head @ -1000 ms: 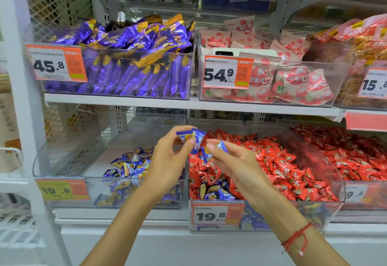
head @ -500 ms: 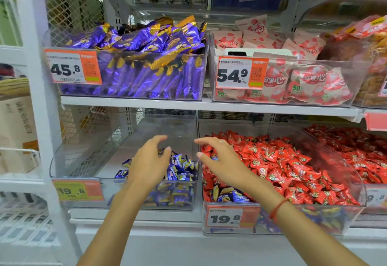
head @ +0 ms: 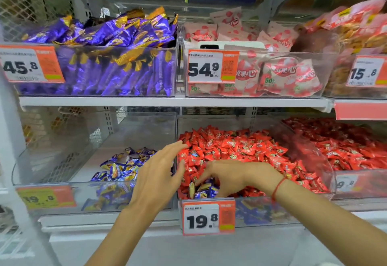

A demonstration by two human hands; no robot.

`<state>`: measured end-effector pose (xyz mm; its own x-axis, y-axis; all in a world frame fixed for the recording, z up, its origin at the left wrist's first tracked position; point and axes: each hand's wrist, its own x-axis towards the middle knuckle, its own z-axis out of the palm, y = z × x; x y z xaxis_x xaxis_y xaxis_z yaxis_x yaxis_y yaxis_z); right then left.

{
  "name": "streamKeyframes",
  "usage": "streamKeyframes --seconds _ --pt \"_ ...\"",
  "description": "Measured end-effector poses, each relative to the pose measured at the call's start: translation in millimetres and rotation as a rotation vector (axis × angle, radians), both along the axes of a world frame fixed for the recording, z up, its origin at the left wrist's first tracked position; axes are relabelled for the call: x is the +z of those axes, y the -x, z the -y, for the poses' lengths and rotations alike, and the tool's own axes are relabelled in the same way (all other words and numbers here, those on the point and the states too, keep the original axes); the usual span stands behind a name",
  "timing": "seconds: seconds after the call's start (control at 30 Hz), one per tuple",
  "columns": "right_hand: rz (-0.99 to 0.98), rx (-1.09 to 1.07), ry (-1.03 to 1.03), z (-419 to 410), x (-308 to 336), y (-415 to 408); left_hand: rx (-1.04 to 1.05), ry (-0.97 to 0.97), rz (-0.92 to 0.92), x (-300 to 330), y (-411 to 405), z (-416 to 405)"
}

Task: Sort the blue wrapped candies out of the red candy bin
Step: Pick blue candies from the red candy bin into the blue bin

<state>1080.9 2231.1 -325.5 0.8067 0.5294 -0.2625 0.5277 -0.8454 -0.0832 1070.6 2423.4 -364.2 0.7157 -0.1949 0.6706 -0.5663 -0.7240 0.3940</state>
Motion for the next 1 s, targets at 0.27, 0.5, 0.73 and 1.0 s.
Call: streamKeyframes --seconds 0.27,0.5,0.73,1.0 --pt "0.218 -0.081 -0.099 -5.3 -6.4 -3.9 0.120 0.011 -0.168 7.2 3.8 2.9" --pt "0.093 -0.463 -1.009 29.1 -6.9 19.3 0.056 0.046 -0.175 6.5 -0.7 10.2" --pt "0.060 -0.423 -1.072 15.9 5.4 31.9 -0.253 0.189 -0.240 16.9 19.3 36.6" --pt "-0.076 -0.352 -1.172 2.7 19.6 40.0 -0.358 0.466 -0.128 27.3 18.4 29.2"
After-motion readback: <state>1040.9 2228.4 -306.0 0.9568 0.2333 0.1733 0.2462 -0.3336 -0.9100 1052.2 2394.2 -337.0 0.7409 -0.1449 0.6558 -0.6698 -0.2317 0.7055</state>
